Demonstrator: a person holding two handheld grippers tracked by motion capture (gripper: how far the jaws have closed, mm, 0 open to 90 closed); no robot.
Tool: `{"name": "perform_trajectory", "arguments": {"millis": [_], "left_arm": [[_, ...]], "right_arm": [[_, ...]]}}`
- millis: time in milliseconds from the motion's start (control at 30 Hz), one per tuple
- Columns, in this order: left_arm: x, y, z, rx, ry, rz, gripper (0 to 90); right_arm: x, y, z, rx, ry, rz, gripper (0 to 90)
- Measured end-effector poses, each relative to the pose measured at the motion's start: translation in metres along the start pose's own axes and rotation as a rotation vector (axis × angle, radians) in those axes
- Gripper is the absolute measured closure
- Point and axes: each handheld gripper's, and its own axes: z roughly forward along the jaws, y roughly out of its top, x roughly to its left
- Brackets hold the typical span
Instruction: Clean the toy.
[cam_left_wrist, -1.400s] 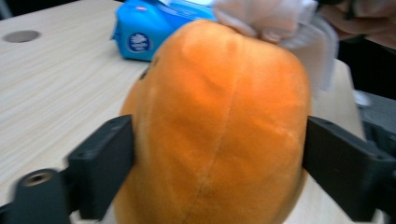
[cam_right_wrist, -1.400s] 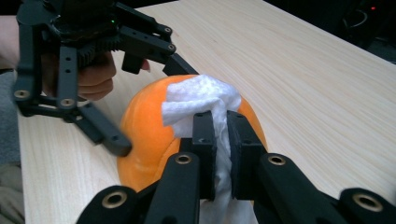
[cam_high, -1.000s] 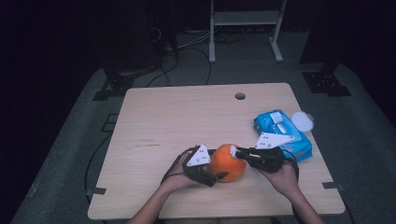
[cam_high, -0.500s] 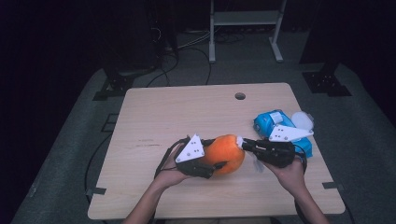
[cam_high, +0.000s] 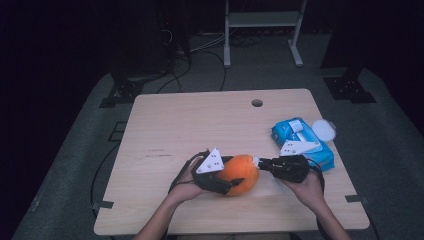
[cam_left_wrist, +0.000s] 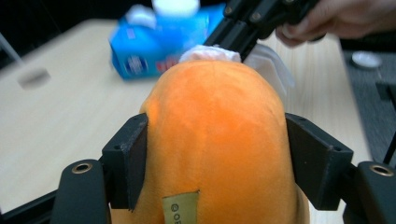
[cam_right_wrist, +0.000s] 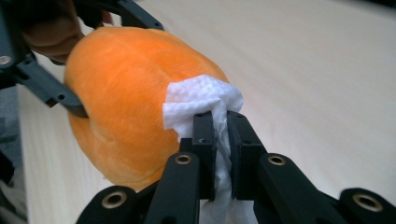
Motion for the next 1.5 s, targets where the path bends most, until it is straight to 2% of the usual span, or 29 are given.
{"name": "perform_trajectory", "arguments": {"millis": [67, 100, 167, 233, 333, 367, 433, 500, 600, 700, 733, 800, 900, 967, 1000, 1067, 1100, 1200, 1300, 1367, 1500], "left_arm": [[0.0, -0.008, 0.009, -0.008, -0.011, -0.019, 28.4], [-0.001, -0.006, 0.011, -0.002, 0.003, -0.009, 28.4], [-0.002, -0.004, 0.011, 0.005, 0.012, 0.003, 28.0], [-0.003, -0.005, 0.013, -0.001, 0.01, 0.008, 27.9], [-0.005, -0.005, 0.015, -0.005, 0.016, 0.001, 27.6], [-0.005, -0.004, 0.016, -0.005, 0.019, 0.0, 27.4], [-0.006, -0.004, 0.016, -0.003, 0.017, 0.007, 26.3], [-0.004, -0.003, 0.013, -0.007, -0.005, 0.011, 20.6], [0.008, -0.007, 0.002, -0.06, -0.073, -0.024, 17.8], [0.022, -0.018, -0.009, -0.047, -0.068, -0.033, 12.8], [0.027, -0.024, -0.011, -0.05, -0.077, -0.055, 11.3], [0.032, -0.035, -0.008, -0.047, -0.1, -0.097, 9.2], [0.032, -0.043, 0.003, -0.04, -0.149, -0.094, 5.1], [0.026, -0.043, 0.009, -0.036, -0.182, -0.081, 6.3], [0.022, -0.041, 0.01, -0.036, -0.181, -0.066, 12.7], [0.019, -0.033, 0.007, -0.041, -0.165, -0.066, 27.1], [0.019, -0.028, 0.003, -0.051, -0.158, -0.062, 30.4], [0.017, -0.01, -0.01, -0.122, -0.123, -0.051, 32.4], [0.013, 0.012, -0.026, -0.16, -0.085, 0.002, 32.6], [0.014, 0.023, -0.032, -0.145, -0.073, 0.028, 32.8], [0.012, 0.04, -0.04, -0.095, -0.045, 0.087, 33.9]], "right_arm": [[-0.006, -0.009, 0.01, 0.041, 0.005, 0.023, 82.0], [-0.009, -0.011, 0.012, 0.048, 0.0, 0.029, 82.0], [-0.012, -0.008, 0.006, 0.033, -0.016, 0.031, 82.1], [-0.011, -0.002, -0.004, -0.007, -0.015, 0.03, 82.0], [0.001, 0.01, -0.015, -0.07, 0.011, 0.011, 82.0], [0.008, 0.013, -0.014, -0.076, 0.021, -0.01, 82.0], [0.021, 0.016, -0.004, -0.047, 0.032, -0.052, 81.9], [0.026, 0.013, 0.011, 0.004, 0.015, -0.093, 82.0], [0.019, 0.009, 0.011, 0.008, 0.02, -0.066, 82.0], [0.012, 0.003, 0.006, 0.027, -0.031, -0.065, 82.0], [0.008, 0.0, 0.004, 0.027, -0.03, -0.047, 82.0], [0.003, -0.002, 0.003, 0.019, -0.017, -0.015, 82.0], [0.006, 0.0, 0.005, 0.019, -0.005, -0.023, 81.9], [0.008, 0.001, 0.007, 0.019, -0.005, -0.023, 82.0], [0.007, 0.001, 0.007, 0.017, 0.0, -0.016, 82.0], [0.006, 0.0, 0.006, 0.013, 0.001, -0.003, 82.2], [0.004, 0.001, 0.004, 0.002, 0.0, 0.008, 82.2], [0.001, 0.005, -0.008, -0.062, 0.014, 0.031, 82.5], [0.002, 0.013, -0.018, -0.117, 0.023, 0.034, 82.6], [0.005, 0.018, -0.023, -0.144, 0.013, 0.024, 82.6], [0.006, 0.02, -0.024, -0.155, 0.017, 0.029, 82.5]]}}
